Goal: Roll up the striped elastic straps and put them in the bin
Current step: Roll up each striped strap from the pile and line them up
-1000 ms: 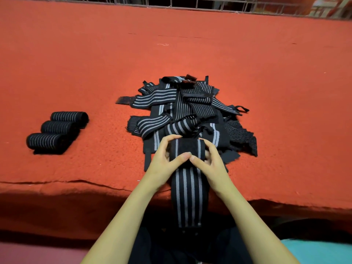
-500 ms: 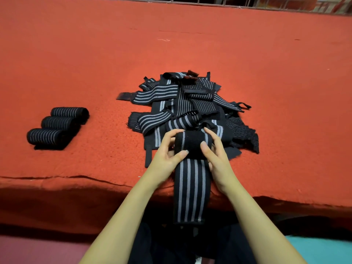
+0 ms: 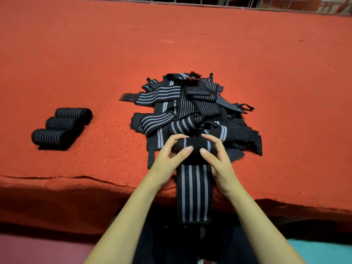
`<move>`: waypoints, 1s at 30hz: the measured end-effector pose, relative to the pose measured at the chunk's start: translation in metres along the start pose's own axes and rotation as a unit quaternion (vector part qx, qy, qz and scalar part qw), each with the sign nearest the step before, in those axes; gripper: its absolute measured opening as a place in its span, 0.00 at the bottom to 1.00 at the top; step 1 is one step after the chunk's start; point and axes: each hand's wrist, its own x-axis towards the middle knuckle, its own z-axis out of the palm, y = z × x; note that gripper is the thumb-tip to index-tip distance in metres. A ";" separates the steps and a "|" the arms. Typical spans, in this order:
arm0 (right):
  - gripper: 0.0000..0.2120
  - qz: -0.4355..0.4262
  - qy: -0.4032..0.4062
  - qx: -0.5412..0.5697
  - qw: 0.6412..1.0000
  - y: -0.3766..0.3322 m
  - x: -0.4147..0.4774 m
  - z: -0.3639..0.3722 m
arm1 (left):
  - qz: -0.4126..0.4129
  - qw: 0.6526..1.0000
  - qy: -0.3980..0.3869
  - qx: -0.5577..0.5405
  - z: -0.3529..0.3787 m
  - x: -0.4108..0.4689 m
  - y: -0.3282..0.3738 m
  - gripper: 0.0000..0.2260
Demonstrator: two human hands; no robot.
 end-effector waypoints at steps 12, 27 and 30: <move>0.25 -0.011 0.009 -0.039 0.999 -0.007 -0.007 0.003 | -0.026 0.997 -0.008 0.073 -0.004 0.005 -0.006 0.24; 0.31 0.023 0.014 0.035 0.999 -0.001 -0.001 0.001 | -0.018 1.000 -0.016 0.014 -0.004 0.004 -0.006 0.30; 0.36 0.014 0.020 0.030 0.999 0.000 0.000 0.001 | -0.031 0.999 -0.020 -0.005 -0.004 0.005 -0.007 0.28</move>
